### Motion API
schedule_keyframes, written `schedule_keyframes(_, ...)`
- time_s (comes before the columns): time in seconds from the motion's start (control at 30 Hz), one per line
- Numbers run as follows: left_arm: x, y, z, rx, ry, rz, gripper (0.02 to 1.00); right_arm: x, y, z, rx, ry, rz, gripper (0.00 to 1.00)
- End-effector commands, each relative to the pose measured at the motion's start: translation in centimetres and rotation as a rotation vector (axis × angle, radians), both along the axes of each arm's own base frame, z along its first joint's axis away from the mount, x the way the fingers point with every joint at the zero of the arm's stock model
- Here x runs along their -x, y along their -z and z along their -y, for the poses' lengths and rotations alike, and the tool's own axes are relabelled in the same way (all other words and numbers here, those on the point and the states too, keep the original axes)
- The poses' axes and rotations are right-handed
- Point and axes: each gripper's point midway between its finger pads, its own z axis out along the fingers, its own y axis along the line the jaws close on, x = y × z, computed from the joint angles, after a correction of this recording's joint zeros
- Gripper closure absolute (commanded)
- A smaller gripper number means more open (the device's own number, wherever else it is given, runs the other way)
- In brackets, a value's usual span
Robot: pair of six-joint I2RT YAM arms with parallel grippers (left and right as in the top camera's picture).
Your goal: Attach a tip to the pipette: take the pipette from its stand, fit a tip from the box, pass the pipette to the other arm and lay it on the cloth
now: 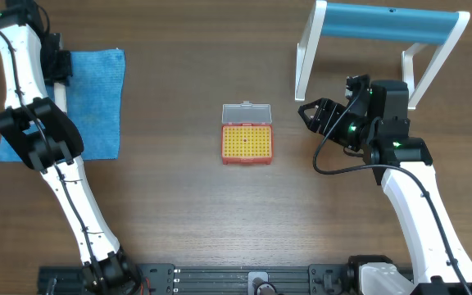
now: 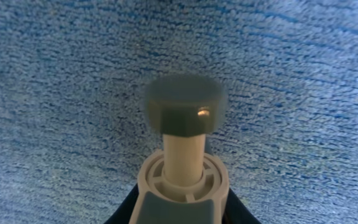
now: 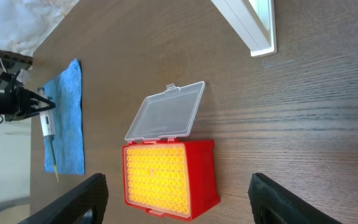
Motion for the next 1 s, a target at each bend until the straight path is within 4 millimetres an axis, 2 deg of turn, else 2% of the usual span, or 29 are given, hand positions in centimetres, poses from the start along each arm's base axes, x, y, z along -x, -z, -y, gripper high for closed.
schedule_keyframes(0.03,-0.6,0.1,0.2,0.028,0.026,0.024,0.993,-0.4,-0.3,0.0,-0.010,0.025,-0.005,0.255)
schedule_keyframes(0.2,-0.1,1.8,0.7,0.080,0.019,-0.001,0.993,-0.6,-0.5,0.0,-0.017,0.032,0.000,0.253)
schedule_keyframes(0.47,0.0,1.7,0.7,0.081,0.006,-0.003,0.978,-0.8,-0.7,0.0,-0.019,0.035,0.014,0.255)
schedule_keyframes(0.5,-0.1,1.5,0.7,0.079,-0.008,0.003,0.877,-0.8,-0.7,0.0,-0.019,0.035,0.014,0.253)
schedule_keyframes(0.53,-0.2,1.1,0.7,0.076,-0.011,0.011,0.678,-0.8,-0.7,0.0,-0.019,0.035,0.014,0.251)
schedule_keyframes(0.57,-0.2,0.6,0.6,0.072,-0.011,0.021,0.220,-0.8,-0.7,0.0,-0.019,0.035,0.014,0.255)
schedule_keyframes(0.6,-0.3,0.0,0.6,0.067,-0.011,0.031,0.080,-0.8,-0.7,0.0,-0.019,0.034,0.014,0.255)
schedule_keyframes(0.73,-0.7,-3.3,0.4,0.045,-0.032,0.091,0.077,-0.8,-0.7,0.0,-0.018,0.034,0.014,0.255)
schedule_keyframes(0.8,-0.6,-5.7,0.6,0.032,-0.030,0.123,0.077,-0.8,-0.7,0.0,-0.018,0.034,0.014,0.251)
schedule_keyframes(0.9,0.6,-9.6,1.2,0.024,-0.027,0.145,0.075,-0.8,-0.7,0.1,-0.018,0.035,0.014,0.255)
schedule_keyframes(1.0,2.2,-13.6,2.0,0.026,-0.095,0.174,0.073,-0.9,-0.6,0.3,-0.003,0.048,0.015,0.255)
